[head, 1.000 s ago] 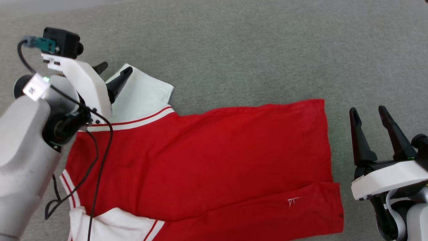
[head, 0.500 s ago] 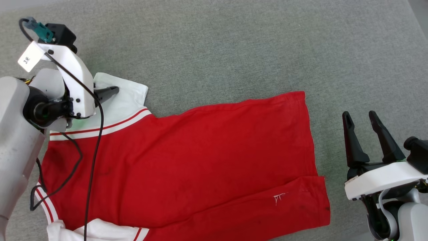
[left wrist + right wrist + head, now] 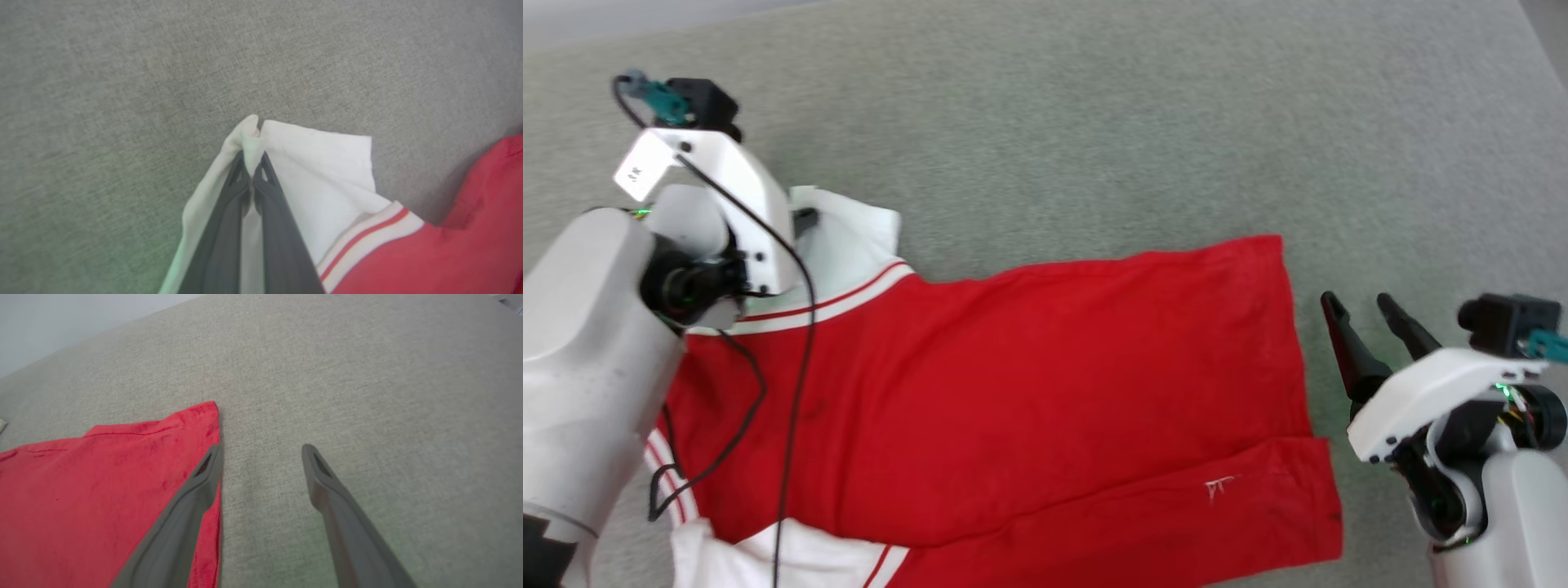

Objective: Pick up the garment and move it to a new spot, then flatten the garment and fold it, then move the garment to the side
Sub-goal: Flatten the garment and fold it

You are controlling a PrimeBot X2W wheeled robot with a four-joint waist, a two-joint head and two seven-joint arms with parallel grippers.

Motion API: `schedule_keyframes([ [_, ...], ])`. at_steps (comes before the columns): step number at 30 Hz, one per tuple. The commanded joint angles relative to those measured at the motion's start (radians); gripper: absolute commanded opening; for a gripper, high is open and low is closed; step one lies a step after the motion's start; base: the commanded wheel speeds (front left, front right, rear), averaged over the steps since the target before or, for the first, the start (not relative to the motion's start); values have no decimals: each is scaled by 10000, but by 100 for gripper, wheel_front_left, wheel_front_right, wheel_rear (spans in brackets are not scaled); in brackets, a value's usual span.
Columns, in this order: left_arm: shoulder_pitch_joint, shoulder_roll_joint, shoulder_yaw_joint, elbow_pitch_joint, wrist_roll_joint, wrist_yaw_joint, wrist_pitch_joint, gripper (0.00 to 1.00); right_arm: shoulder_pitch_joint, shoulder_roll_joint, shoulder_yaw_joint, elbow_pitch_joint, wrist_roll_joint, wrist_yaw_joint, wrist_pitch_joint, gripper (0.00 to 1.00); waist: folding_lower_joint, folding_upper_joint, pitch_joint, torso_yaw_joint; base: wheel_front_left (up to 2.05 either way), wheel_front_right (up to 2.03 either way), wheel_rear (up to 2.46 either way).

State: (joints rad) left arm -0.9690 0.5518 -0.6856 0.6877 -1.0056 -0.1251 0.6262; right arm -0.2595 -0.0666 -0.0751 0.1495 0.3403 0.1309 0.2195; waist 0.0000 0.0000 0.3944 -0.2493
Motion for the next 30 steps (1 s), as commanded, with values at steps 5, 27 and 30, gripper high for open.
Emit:
schedule_keyframes([
  [5,-205,-386,-88,-313,167,-47,-930,0,-1053,-665,306,1022,408,-6,1493,100,0,0,-443,922,0,0,0],
  [27,143,-317,-647,-1567,-92,-61,-2303,0,-2969,-1849,1726,3252,1139,-5,5745,0,0,0,-303,2158,0,0,0],
  [30,355,-216,-557,-1555,-57,-61,-2729,0,-3075,-2061,1469,2757,991,-5,5302,0,0,0,-578,2207,0,0,0],
])
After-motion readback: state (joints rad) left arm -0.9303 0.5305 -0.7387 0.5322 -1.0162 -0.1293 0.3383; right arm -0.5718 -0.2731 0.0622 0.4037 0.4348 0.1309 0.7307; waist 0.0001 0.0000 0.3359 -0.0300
